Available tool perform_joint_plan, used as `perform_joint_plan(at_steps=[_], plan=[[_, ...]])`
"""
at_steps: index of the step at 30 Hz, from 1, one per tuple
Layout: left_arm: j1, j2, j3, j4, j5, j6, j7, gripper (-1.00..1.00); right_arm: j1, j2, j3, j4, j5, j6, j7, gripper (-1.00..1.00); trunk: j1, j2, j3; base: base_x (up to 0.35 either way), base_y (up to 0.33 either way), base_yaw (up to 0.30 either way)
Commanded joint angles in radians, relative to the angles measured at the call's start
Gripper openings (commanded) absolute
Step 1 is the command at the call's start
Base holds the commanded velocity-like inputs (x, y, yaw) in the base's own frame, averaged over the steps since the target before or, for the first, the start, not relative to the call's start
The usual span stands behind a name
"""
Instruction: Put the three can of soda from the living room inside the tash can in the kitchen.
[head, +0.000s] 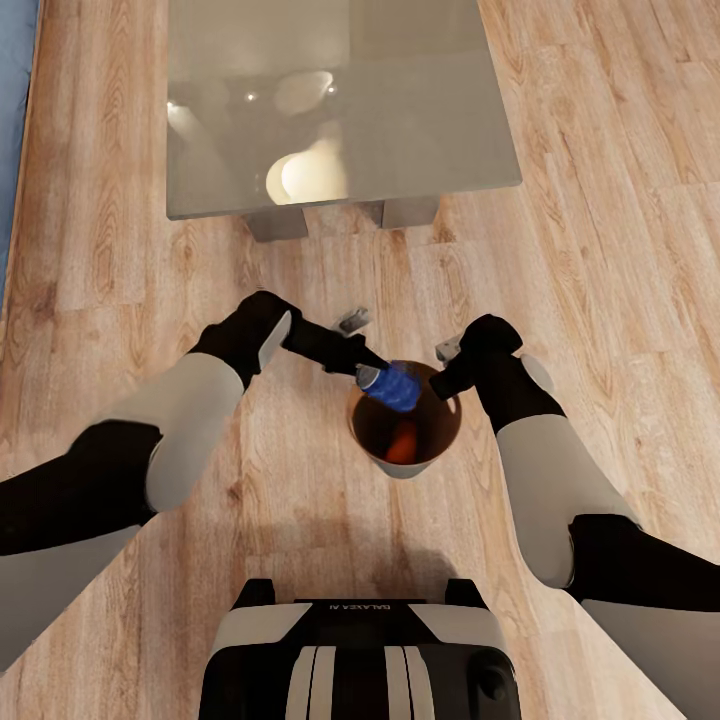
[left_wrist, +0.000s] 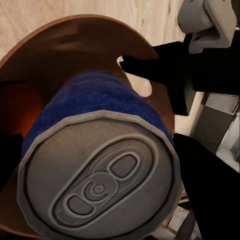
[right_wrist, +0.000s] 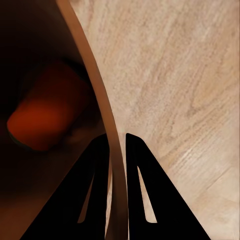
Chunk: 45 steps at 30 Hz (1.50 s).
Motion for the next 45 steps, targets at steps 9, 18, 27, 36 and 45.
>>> perform_joint_plan(at_steps=[9, 18, 27, 36, 45], plan=[[0.046, -0.001, -0.123, -0.001, 0.002, 0.001, -0.001, -1.00, 0.000, 0.001, 0.000, -0.009, -0.017, 0.011, 0.004, -1.00, 0.000, 0.000, 0.000, 0.000, 0.000, 0.000], [0.058, -0.001, -0.136, -0.003, 0.002, 0.001, -0.002, -1.00, 0.000, 0.017, 0.000, -0.022, -0.018, 0.011, 0.004, -1.00, 0.000, 0.000, 0.000, 0.000, 0.000, 0.000], [0.069, -0.001, -0.136, -0.004, 0.002, 0.001, -0.001, -1.00, 0.000, 0.027, 0.007, -0.053, -0.018, 0.011, 0.004, -1.00, 0.000, 0.000, 0.000, 0.000, 0.000, 0.000], [0.103, -0.001, -0.136, -0.009, 0.002, 0.001, 0.002, -1.00, 0.000, 0.029, 0.008, -0.067, -0.019, 0.011, 0.006, -1.00, 0.000, 0.000, 0.000, 0.000, 0.000, 0.000], [0.106, -0.001, -0.137, -0.023, 0.002, 0.001, -0.001, -1.00, 0.000, 0.029, 0.008, -0.077, -0.019, 0.011, 0.006, -1.00, 0.000, 0.000, 0.000, 0.000, 0.000, 0.000]])
